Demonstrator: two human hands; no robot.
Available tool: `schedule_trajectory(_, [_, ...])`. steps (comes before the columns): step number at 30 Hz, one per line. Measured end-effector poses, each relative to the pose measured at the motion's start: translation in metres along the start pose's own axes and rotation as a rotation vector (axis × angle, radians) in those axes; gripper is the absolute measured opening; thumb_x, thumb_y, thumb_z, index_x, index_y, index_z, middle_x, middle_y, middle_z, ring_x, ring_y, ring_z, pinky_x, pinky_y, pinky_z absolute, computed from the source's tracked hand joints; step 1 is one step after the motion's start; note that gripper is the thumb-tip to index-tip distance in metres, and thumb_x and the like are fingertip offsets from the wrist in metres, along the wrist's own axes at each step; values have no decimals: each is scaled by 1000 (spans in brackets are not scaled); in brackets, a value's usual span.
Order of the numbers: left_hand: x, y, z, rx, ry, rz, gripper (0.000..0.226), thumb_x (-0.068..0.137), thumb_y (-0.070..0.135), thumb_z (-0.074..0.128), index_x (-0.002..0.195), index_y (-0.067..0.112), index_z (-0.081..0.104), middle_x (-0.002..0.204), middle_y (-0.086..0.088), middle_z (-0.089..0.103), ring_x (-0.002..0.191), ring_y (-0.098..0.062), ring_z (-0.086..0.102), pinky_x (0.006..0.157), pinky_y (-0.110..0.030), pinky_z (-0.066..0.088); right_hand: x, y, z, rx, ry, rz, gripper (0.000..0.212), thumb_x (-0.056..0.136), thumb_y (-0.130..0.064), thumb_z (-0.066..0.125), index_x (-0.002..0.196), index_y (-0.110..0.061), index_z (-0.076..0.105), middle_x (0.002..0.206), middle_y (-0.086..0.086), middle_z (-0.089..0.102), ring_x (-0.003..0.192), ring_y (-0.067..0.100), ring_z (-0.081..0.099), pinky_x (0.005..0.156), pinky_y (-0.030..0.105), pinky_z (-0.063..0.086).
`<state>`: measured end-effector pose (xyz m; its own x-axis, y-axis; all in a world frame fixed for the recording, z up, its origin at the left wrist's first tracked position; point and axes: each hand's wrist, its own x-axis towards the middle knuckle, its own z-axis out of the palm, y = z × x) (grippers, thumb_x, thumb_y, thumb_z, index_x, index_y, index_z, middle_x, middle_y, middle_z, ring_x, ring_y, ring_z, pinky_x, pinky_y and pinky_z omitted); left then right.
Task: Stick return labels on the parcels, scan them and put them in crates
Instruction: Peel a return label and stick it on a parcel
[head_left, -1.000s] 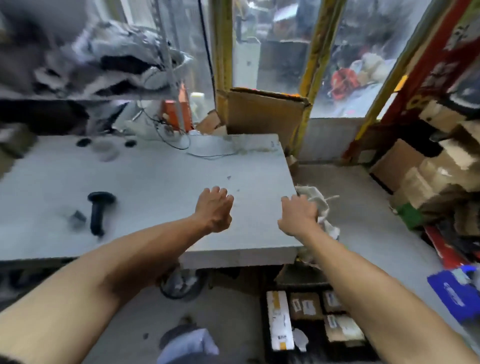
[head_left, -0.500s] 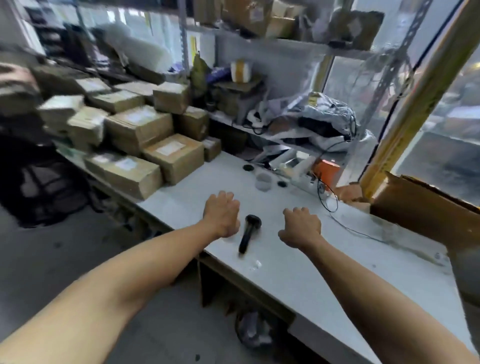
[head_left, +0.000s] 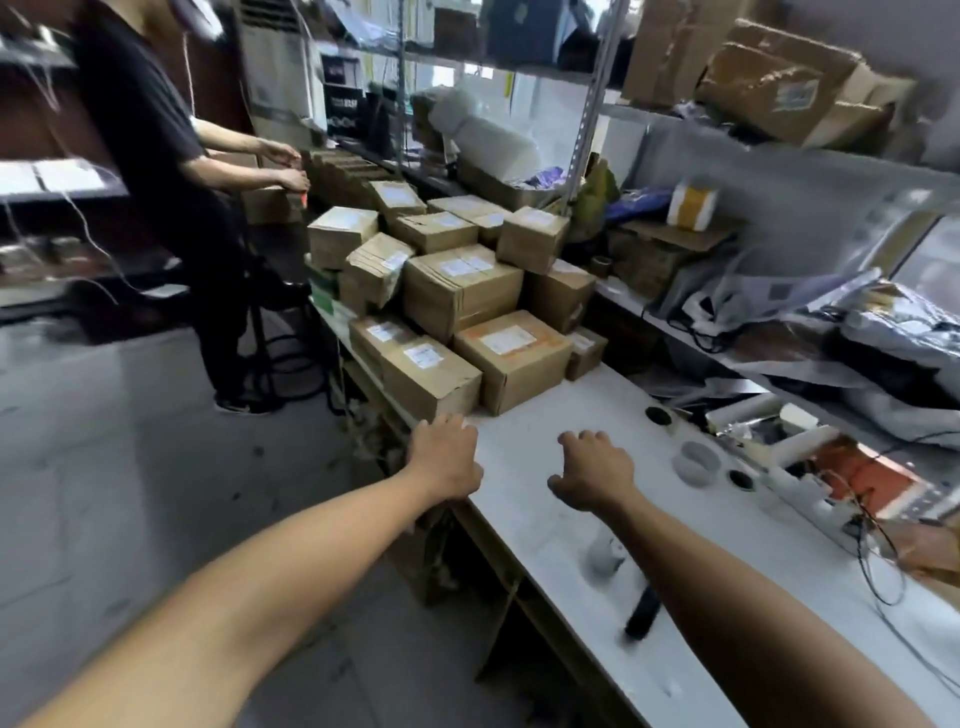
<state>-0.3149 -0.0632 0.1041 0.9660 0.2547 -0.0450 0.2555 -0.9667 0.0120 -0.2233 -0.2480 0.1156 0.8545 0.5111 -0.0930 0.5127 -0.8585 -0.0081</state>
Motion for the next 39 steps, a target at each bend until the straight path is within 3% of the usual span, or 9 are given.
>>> schedule_trajectory(5, [35, -37, 11, -139, -19, -92, 49, 93, 37, 56, 136, 16, 50, 133, -8, 51, 124, -29, 46, 99, -41, 42, 64, -34, 10, 23, -5, -78, 67, 89, -47, 67, 146, -21, 42, 137, 6, 55, 124, 26, 49, 95, 41, 50])
schedule_trajectory(11, [99, -78, 39, -195, -128, -140, 49, 95, 38, 51, 139, 16, 48, 136, -7, 45, 128, -29, 42, 101, -44, 45, 156, -69, 29, 78, 7, -142, 63, 82, -56, 73, 131, -23, 50, 131, 2, 58, 115, 21, 53, 85, 35, 50])
schedule_trajectory(13, [120, -89, 46, -280, -174, -211, 50, 96, 40, 52, 139, 16, 49, 138, -7, 45, 129, -31, 42, 100, -45, 46, 186, -78, 35, 120, -19, -155, 70, 78, -61, 74, 132, -24, 48, 132, 1, 55, 118, 21, 51, 86, 36, 49])
schedule_trajectory(17, [168, -113, 60, -509, -221, -386, 53, 93, 44, 56, 137, 16, 48, 136, -9, 47, 127, -32, 48, 99, -44, 48, 240, -95, 44, 143, -87, -197, 96, 72, -66, 76, 148, -25, 35, 146, 3, 45, 133, 25, 40, 98, 42, 47])
schedule_trajectory(24, [211, -138, 73, -929, -235, -669, 80, 93, 55, 57, 155, 13, 29, 153, -10, 43, 136, -30, 46, 109, -41, 44, 301, -117, 59, 181, -199, -158, 131, 58, -76, 79, 158, -25, 12, 154, 10, 30, 143, 31, 26, 113, 49, 34])
schedule_trajectory(28, [218, -155, 86, -1070, -277, -723, 79, 91, 55, 61, 153, 17, 32, 146, -7, 48, 126, -27, 53, 100, -41, 52, 325, -125, 69, 160, -288, -99, 145, 56, -80, 78, 160, -25, -7, 161, 15, 20, 148, 38, 17, 119, 53, 20])
schedule_trajectory(31, [222, -169, 92, -1230, -284, -767, 75, 92, 51, 64, 152, 20, 33, 148, -2, 45, 124, -22, 51, 88, -39, 58, 333, -134, 72, 207, -312, -29, 148, 57, -72, 83, 159, -21, -11, 159, 16, 19, 147, 38, 16, 120, 55, 17])
schedule_trajectory(36, [226, -184, 102, -1522, -452, -817, 110, 83, 64, 70, 162, 31, 2, 166, -5, 21, 142, -38, 38, 80, -47, 61, 314, -135, 79, 346, -287, 29, 147, 55, -60, 90, 159, -23, -7, 151, 11, 22, 140, 33, 20, 115, 51, 32])
schedule_trajectory(39, [217, -177, 115, -1634, -555, -795, 142, 56, 80, 78, 158, 40, -13, 168, -4, 17, 145, -41, 33, 86, -53, 58, 282, -124, 88, 405, -265, 45, 148, 51, -62, 90, 158, -30, -5, 151, 7, 21, 140, 32, 18, 112, 53, 37])
